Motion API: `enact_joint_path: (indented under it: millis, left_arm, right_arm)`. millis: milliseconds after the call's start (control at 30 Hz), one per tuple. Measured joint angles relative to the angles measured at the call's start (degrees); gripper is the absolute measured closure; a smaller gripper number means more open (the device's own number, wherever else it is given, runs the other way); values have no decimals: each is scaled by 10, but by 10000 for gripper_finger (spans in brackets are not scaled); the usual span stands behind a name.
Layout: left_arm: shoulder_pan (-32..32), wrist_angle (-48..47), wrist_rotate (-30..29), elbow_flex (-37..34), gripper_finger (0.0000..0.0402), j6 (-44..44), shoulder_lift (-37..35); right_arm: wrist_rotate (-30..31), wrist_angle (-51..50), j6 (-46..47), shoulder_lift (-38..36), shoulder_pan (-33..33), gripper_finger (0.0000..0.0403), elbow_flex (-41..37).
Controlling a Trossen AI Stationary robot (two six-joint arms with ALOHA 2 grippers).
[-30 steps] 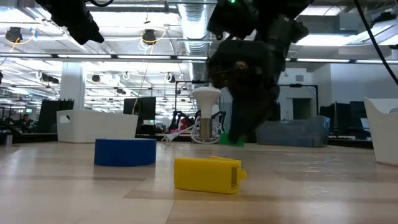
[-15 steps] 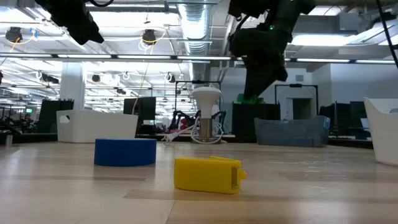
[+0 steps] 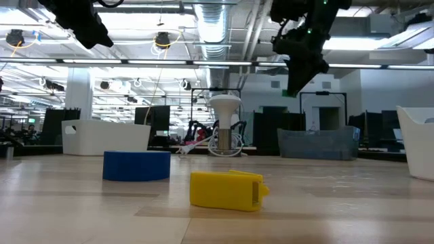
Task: Pick and place Stapler, Stapler remover, tape
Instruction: Put the right green stapler into the black bin
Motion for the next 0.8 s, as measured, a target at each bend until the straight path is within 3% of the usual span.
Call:
enact_joint_path:
  millis: [400,800]
  left_arm:
    - [0,0,0,0,401,0,0]
    - [0,0,0,0,401,-5,0]
  right_arm:
    - [-27,-3,-96,-4,-156,343,-3]
    - [-64,55,-109,0,-249,343,-126]
